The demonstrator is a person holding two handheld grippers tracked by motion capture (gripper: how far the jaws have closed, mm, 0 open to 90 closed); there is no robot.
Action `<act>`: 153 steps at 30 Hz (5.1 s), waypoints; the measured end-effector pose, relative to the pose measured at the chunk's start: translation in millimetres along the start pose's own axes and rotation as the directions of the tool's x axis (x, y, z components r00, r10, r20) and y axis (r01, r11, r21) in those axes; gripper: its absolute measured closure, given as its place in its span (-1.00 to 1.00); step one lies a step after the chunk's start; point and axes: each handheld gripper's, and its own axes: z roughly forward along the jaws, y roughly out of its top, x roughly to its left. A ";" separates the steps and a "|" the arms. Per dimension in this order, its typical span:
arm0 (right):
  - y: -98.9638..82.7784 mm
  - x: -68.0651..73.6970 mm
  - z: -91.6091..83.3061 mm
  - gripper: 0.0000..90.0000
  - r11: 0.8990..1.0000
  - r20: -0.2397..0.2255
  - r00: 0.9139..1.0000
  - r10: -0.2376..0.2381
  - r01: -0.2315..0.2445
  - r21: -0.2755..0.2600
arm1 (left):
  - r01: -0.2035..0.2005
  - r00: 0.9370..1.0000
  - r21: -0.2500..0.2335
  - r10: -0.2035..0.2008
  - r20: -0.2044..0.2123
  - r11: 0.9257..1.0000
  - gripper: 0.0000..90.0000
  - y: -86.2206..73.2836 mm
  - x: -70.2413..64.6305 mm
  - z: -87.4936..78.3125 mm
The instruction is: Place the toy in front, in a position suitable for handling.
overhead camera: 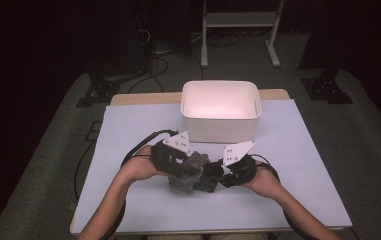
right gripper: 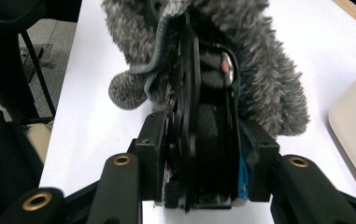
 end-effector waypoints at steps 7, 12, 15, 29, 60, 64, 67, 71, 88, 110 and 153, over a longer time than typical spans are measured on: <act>-9.1 -0.4 -8.0 0.27 1.000 0.015 1.000 0.014 -0.014 0.001 | 0.006 1.000 0.067 -0.008 0.022 0.998 0.56 -5.7 3.0 28.0; -19.7 -1.0 -14.9 0.27 0.999 0.020 0.999 0.040 -0.040 -0.014 | 0.010 0.999 0.039 -0.011 0.042 0.999 0.55 -2.5 4.2 36.9; -27.0 0.3 -19.0 0.27 0.999 0.028 0.999 0.047 -0.046 -0.026 | -0.010 0.999 0.049 0.008 0.031 0.999 0.51 0.4 1.4 42.8; -42.8 4.0 -28.2 0.27 0.997 0.034 0.998 0.061 -0.060 -0.046 | -0.012 0.998 0.009 0.011 0.063 1.000 0.52 3.5 1.5 48.6; -79.8 4.2 -41.6 0.26 0.991 0.051 0.990 0.132 -0.132 -0.009 | -0.083 0.997 0.141 0.081 0.021 0.986 0.61 31.7 -1.3 72.3; -83.8 6.9 -41.4 0.24 0.992 0.063 0.992 0.111 -0.114 0.051 | -0.095 0.995 0.145 0.092 0.028 0.985 0.60 33.2 -3.3 73.6; -87.4 7.4 -40.0 0.23 0.990 0.067 0.992 0.106 -0.111 0.085 | -0.122 0.993 0.146 0.120 0.021 0.982 0.60 36.2 -6.7 74.5; -90.4 7.1 -38.2 0.22 0.988 0.058 0.992 0.112 -0.117 0.096 | -0.123 0.992 0.149 0.120 0.029 0.981 0.59 36.8 -7.8 73.6; -56.4 -4.6 18.2 0.23 0.990 -0.076 0.995 0.068 -0.058 0.130 | -0.030 0.999 0.024 0.029 0.024 0.999 0.60 8.2 0.5 26.2; -51.8 -1.7 22.0 0.34 0.994 -0.051 0.997 0.058 -0.052 0.100 | -0.013 0.999 0.155 0.021 -0.046 0.988 0.59 -24.5 -2.8 19.5; -47.4 0.0 25.7 0.21 0.992 -0.036 0.998 0.057 -0.053 0.115 | 0.022 0.998 0.173 -0.011 -0.069 0.985 0.56 -35.2 0.5 20.5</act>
